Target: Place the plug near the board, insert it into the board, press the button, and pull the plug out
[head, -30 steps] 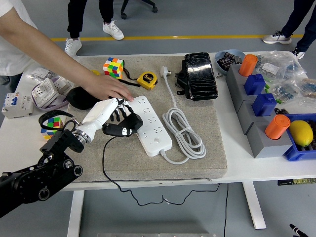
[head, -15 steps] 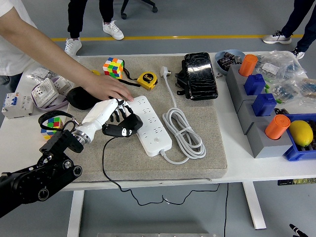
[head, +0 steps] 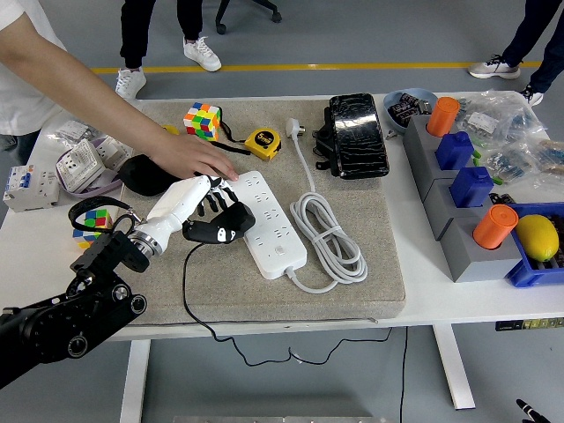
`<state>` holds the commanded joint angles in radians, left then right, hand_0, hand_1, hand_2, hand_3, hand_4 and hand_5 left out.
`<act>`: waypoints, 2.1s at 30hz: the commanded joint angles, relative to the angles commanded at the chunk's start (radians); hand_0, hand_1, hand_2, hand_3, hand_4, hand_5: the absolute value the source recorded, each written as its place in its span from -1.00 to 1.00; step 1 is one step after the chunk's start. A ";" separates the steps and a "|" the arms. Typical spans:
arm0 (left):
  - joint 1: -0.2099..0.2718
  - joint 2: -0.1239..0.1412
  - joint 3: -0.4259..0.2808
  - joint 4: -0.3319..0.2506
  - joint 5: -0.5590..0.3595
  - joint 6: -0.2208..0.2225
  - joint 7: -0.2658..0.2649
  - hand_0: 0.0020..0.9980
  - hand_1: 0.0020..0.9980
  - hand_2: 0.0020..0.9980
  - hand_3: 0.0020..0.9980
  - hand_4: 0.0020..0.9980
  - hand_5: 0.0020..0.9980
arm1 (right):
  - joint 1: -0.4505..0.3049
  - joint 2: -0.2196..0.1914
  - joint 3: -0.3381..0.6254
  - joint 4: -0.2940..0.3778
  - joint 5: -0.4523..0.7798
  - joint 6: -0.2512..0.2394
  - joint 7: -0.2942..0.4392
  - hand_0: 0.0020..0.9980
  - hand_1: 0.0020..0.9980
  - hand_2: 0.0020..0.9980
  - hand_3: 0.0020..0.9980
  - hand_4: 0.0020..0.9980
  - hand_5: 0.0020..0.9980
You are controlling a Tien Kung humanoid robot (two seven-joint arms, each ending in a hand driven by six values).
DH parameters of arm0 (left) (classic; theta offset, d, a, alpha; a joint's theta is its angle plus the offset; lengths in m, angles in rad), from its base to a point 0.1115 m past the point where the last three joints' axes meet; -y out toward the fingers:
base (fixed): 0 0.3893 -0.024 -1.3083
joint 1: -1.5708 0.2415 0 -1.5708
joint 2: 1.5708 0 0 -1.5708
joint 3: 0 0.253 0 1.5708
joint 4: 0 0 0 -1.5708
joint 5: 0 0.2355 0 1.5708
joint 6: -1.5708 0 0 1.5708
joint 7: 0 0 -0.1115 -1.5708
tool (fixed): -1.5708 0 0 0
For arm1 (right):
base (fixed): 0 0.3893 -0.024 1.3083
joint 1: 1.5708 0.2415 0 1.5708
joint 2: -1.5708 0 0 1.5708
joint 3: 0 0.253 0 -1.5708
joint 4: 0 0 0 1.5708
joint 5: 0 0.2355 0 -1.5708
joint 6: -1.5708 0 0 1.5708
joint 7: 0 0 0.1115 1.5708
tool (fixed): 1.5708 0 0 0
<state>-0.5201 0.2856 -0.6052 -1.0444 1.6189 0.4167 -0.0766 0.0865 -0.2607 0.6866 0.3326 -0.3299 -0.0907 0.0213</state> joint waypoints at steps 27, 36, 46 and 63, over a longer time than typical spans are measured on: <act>0.014 0.001 -0.018 -0.007 0.009 -0.025 0.004 -0.28 0.12 0.17 0.31 1.00 -0.20 | -0.001 0.000 0.003 0.000 -0.001 0.000 0.000 0.14 0.28 0.25 0.10 0.92 0.08; 0.026 0.006 -0.048 -0.026 0.015 -0.012 -0.012 -0.17 0.18 0.22 0.36 1.00 -0.16 | -0.001 0.000 -0.003 0.000 0.001 0.000 0.000 0.14 0.28 0.25 0.10 0.92 0.07; 0.066 0.014 -0.084 -0.058 -0.041 0.042 -0.102 -0.08 0.20 0.24 0.39 1.00 0.16 | 0.003 -0.004 -0.008 0.001 0.001 0.000 0.001 0.14 0.28 0.25 0.10 0.92 0.07; 0.209 0.019 -0.174 -0.091 -0.151 0.094 -0.270 0.62 0.62 0.68 0.64 1.00 0.32 | -0.005 -0.004 -0.004 0.001 -0.002 0.000 0.001 0.14 0.28 0.24 0.10 0.92 0.08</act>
<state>-0.3116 0.3047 -0.7791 -1.1352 1.4681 0.5107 -0.3463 0.0815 -0.2648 0.6824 0.3341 -0.3320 -0.0907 0.0226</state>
